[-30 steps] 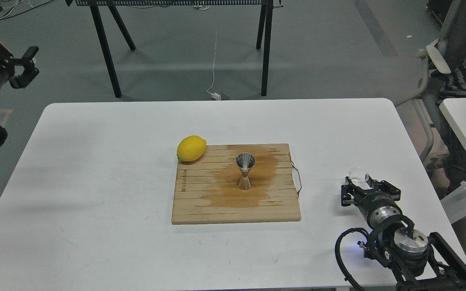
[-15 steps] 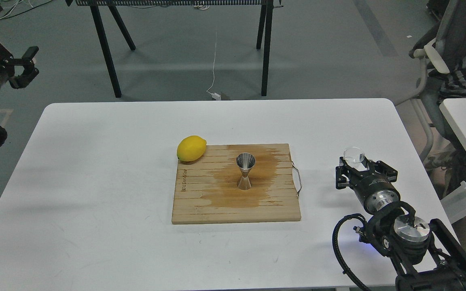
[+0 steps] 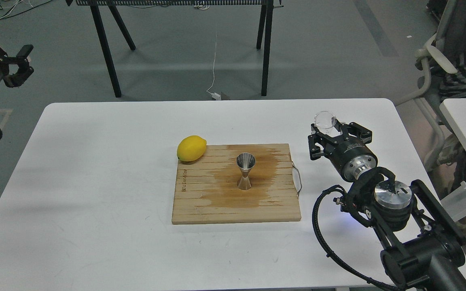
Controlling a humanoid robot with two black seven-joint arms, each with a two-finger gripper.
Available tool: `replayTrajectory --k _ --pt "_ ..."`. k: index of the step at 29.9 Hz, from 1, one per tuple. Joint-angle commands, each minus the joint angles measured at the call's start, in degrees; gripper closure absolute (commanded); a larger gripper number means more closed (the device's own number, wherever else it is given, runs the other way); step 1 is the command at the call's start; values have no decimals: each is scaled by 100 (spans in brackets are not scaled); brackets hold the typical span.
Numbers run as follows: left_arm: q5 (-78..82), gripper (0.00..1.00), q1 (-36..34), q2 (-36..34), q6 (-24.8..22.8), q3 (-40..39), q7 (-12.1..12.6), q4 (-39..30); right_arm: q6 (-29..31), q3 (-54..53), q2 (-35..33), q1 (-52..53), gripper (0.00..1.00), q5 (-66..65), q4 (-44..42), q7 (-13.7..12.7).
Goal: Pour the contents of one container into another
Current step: 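Lift the glass cup and move it above the jigger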
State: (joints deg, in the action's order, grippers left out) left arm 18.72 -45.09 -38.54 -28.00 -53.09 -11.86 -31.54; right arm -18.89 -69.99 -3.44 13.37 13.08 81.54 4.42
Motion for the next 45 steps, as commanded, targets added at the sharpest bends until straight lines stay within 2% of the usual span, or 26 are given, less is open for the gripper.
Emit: replayTrajectory --k 1,7,18,45 --pt "0 1 0 -13 0 1 8 -1 -10 205 1 70 81 -60 20 -20" --pt "0 1 0 -31 0 1 0 -1 -27 661 -104 377 81 -262 134 -47" --pt "0 1 0 -119 0 9 8 -19 -10 1523 -763 843 81 -639 530 -82" --pt "0 1 0 -215 0 18 8 -19 -203 2657 -737 861 81 -2116 600 -135"
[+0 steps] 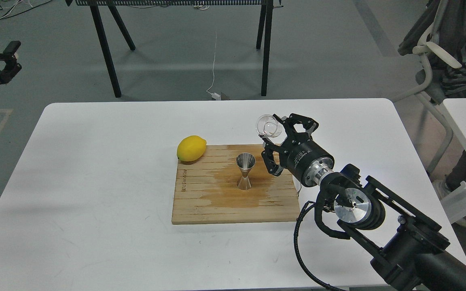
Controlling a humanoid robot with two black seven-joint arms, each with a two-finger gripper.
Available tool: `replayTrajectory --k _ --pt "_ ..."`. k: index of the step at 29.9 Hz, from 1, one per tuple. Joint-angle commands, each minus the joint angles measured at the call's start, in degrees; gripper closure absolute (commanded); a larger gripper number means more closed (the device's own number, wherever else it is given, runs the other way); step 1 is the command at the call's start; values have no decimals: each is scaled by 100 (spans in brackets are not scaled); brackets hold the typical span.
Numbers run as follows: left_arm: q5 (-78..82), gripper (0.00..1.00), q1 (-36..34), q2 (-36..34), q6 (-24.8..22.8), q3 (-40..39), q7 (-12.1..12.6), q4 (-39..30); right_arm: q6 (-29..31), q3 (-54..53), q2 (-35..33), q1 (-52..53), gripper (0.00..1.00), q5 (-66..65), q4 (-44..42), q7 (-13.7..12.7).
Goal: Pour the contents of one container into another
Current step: 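Lift the glass cup and move it above the jigger, then tilt the glass cup with the right gripper to pour into the jigger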
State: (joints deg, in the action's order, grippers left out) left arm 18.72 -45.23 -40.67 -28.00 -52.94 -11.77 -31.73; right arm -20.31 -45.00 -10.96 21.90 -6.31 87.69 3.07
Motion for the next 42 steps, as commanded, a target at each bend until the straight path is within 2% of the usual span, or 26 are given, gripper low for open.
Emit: replayTrajectory --k 1,42 --pt "0 1 15 -11 0 3 0 0 -61 175 24 7 81 -195 -15 0" --pt "-9 1 6 -135 0 -23 0 -8 -245 914 -117 306 81 -1434 -77 -17"
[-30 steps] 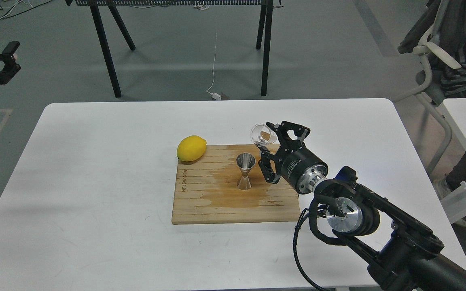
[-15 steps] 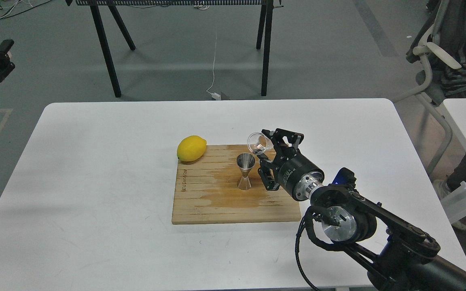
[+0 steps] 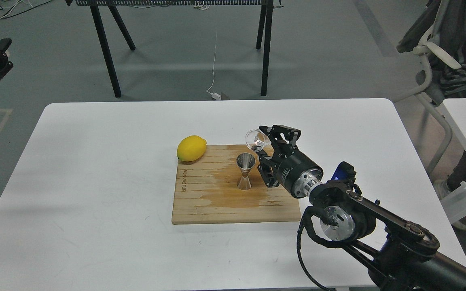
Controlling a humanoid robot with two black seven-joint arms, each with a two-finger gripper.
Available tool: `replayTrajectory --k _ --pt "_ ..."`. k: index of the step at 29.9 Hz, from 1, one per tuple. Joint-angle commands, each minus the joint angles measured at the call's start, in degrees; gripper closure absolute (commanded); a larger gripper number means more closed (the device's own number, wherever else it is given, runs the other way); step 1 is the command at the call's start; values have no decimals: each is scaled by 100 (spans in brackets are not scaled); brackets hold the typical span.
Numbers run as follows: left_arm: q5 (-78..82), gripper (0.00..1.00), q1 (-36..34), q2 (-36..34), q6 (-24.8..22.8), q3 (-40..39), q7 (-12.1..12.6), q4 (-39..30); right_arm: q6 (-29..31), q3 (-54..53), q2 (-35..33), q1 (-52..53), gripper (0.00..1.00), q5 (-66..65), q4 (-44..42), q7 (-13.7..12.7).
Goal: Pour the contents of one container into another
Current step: 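Tilt the glass cup with the right gripper to pour into the jigger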
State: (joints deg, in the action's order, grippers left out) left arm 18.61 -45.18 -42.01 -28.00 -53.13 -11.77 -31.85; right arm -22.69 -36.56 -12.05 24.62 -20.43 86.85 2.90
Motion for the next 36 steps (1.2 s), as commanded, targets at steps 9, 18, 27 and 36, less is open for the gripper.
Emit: replayTrajectory --k 9,18,27,36 --pt "3 1 0 -9 0 -13 0 -14 -16 430 -254 395 81 -58 -1 9" --pt "3 1 0 -9 0 -5 0 -14 -25 773 -395 588 81 -523 -19 9" --pt "-6 1 -35 -27 0 -13 17 -14 -42 861 -544 711 81 -567 -80 9" --pt "-6 1 -44 -106 0 -13 0 -14 -51 1169 -606 799 81 -857 -107 9"
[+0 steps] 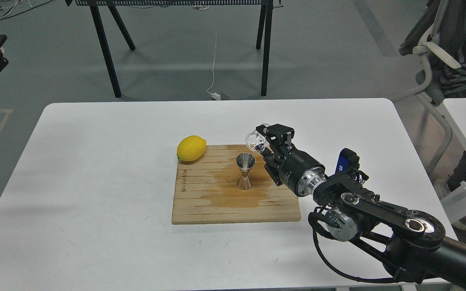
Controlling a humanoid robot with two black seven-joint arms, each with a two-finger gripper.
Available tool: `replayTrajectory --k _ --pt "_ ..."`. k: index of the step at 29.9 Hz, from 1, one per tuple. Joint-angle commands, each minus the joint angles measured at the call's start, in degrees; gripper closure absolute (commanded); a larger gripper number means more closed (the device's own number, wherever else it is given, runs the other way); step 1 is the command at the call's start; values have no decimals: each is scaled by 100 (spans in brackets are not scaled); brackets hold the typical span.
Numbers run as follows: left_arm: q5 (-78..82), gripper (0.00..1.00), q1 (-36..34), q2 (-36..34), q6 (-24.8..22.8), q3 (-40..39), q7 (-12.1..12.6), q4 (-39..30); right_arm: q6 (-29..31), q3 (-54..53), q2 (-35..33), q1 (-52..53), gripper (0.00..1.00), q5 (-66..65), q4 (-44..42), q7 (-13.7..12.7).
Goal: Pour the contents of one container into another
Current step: 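Tilt the glass cup with the right gripper to pour into the jigger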
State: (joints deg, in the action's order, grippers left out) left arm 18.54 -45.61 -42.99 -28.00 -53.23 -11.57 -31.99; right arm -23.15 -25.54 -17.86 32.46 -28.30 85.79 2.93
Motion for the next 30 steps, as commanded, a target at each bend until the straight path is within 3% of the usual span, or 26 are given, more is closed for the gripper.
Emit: replayTrajectory --k 1,30 --pt "0 1 -1 -7 0 -4 -21 0 -5 67 -24 15 81 -105 -1 6" --pt "-9 1 8 -34 0 -12 -21 0 -84 471 187 375 81 -615 -529 23"
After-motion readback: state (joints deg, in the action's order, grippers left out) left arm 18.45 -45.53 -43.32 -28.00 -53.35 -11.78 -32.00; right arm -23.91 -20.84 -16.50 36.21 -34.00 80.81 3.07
